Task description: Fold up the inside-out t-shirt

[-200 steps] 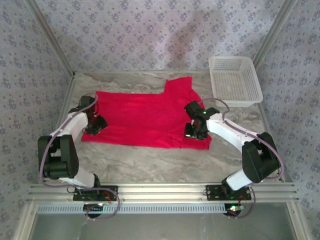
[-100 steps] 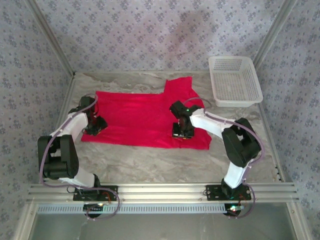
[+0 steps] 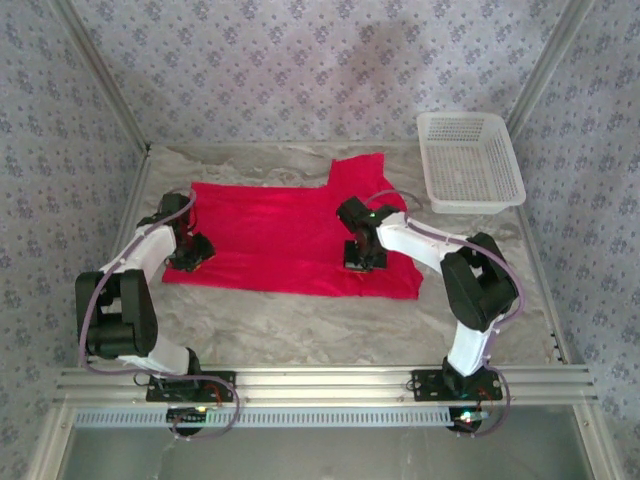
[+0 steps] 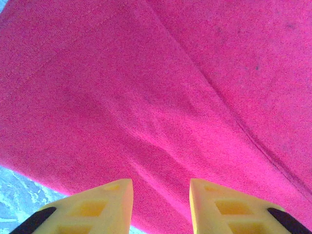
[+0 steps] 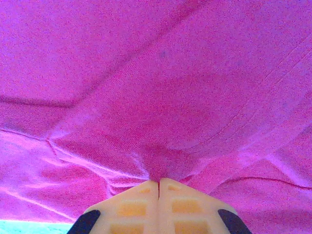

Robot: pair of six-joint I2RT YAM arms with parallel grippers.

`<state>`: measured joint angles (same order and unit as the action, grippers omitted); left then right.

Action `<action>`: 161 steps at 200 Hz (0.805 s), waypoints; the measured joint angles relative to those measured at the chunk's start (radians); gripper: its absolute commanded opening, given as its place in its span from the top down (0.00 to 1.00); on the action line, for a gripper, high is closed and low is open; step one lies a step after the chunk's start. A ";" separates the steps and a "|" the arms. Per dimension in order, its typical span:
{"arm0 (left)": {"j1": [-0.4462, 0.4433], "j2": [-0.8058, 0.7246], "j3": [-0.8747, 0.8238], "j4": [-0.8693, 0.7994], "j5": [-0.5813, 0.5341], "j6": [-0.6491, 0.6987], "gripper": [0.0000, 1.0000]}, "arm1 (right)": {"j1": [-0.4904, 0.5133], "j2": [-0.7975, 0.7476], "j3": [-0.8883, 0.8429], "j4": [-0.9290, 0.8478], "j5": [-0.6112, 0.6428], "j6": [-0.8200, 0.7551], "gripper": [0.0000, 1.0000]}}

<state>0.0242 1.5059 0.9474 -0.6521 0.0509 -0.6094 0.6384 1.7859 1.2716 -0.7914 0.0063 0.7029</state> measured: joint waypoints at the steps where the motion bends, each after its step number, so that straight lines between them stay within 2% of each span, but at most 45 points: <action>1: 0.000 0.000 0.000 0.000 0.000 0.000 0.65 | 0.000 0.000 0.003 -0.002 0.001 0.000 1.00; 29: 0.000 -0.001 0.000 0.000 0.000 0.000 0.65 | 0.002 0.014 0.148 -0.078 0.084 -0.048 1.00; 52: 0.000 -0.001 0.000 0.000 0.000 0.000 0.65 | 0.002 0.107 0.338 -0.119 0.171 -0.137 0.99; 57: 0.000 -0.001 0.000 0.000 0.000 0.000 0.65 | 0.002 0.140 0.386 -0.125 0.192 -0.163 0.96; 67: 0.000 -0.001 0.000 0.000 0.001 0.000 0.65 | 0.002 0.198 0.457 -0.129 0.219 -0.208 0.80; 76: 0.000 -0.001 0.000 0.000 0.004 0.000 0.65 | 0.002 0.268 0.540 -0.150 0.245 -0.248 0.70; 100: 0.000 -0.001 0.000 0.000 0.008 0.009 0.65 | 0.002 0.399 0.689 -0.183 0.287 -0.307 0.57; 123: 0.000 -0.001 0.000 0.000 0.011 0.022 0.65 | 0.002 0.360 0.634 -0.203 0.301 -0.308 0.56; 138: 0.000 -0.001 0.000 0.001 0.022 0.023 0.65 | 0.004 0.251 0.495 -0.175 0.284 -0.288 0.57; 161: 0.010 0.008 0.000 0.018 0.076 0.022 0.65 | 0.004 0.030 0.232 -0.111 0.195 -0.229 0.63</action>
<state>0.0345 1.5139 0.9474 -0.6342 0.1268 -0.5873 0.6422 1.8156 1.5032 -0.9028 0.2016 0.4740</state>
